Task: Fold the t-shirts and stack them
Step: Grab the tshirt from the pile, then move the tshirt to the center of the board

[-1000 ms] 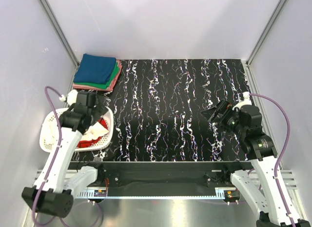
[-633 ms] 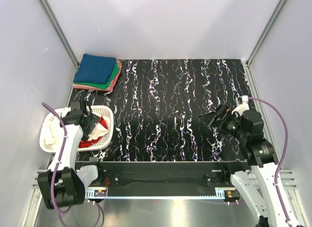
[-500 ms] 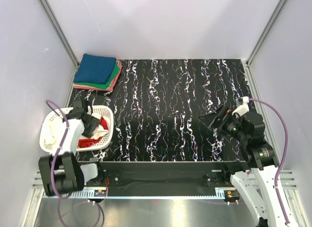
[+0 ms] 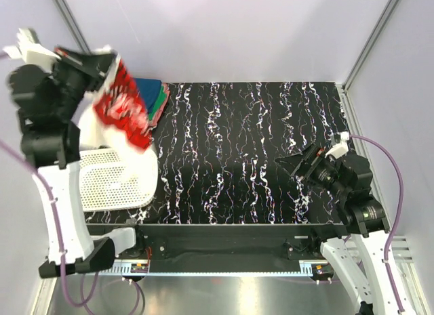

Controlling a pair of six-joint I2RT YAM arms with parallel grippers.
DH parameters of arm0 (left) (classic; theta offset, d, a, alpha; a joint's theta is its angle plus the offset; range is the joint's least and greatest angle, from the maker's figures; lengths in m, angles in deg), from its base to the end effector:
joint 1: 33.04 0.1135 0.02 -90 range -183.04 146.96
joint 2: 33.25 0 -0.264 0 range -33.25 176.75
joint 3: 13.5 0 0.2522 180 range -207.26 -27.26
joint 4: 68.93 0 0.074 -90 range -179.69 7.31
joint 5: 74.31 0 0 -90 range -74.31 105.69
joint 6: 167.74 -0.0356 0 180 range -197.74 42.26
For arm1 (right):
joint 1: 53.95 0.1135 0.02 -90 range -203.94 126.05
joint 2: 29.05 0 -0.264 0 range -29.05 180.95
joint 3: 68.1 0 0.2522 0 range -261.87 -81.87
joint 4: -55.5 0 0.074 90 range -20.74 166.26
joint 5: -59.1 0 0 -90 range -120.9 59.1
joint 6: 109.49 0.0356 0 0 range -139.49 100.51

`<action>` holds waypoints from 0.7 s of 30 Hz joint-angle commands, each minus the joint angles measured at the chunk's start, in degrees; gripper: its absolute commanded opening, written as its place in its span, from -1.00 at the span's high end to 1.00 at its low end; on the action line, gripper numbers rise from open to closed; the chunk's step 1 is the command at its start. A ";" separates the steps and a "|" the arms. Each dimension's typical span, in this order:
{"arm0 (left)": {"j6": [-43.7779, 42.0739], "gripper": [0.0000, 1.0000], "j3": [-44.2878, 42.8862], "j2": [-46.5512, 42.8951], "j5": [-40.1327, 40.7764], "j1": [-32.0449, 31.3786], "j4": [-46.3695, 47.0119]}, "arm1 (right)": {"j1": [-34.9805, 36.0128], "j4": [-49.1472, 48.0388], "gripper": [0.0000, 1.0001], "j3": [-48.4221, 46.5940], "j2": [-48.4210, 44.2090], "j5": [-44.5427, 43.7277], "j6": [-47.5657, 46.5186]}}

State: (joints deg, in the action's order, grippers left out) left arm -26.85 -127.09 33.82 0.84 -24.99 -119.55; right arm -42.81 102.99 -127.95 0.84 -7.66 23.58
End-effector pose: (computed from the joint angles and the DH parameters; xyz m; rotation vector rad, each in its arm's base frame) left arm 0.1981 0.0188 0.5319 -0.6516 1.5689 -0.7779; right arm 0.1066 0.0353 0.3389 0.2553 1.9668 1.0138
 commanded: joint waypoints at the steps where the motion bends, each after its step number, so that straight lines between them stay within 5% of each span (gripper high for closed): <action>1: 8.91 1.00 -9.49 2.80 -21.51 -5.65 15.29 | 0.29 -3.24 -0.99 -3.04 -1.32 0.05 0.70; 3: 11.15 1.00 -9.59 4.03 -22.85 -10.57 23.92 | 0.29 -3.06 -0.99 -3.40 -2.38 -1.17 0.70; 7: 6.15 1.00 -4.87 3.95 -21.45 -25.79 26.75 | 0.29 -1.40 -0.99 -4.54 -3.26 -3.20 0.44; 17: 1.76 0.84 51.27 -0.71 -22.61 -38.99 36.69 | 0.20 5.99 -0.99 -4.54 -0.28 -10.49 -1.32; 21: -4.81 0.14 61.15 -2.63 -13.91 -39.43 26.95 | 0.29 4.94 -0.97 -1.74 4.11 -11.47 -2.02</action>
State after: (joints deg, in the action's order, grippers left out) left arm -26.17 -66.20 36.25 -17.61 -64.44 -92.29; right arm -42.79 108.11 -131.36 1.71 -16.31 22.90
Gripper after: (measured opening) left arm 0.370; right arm 0.990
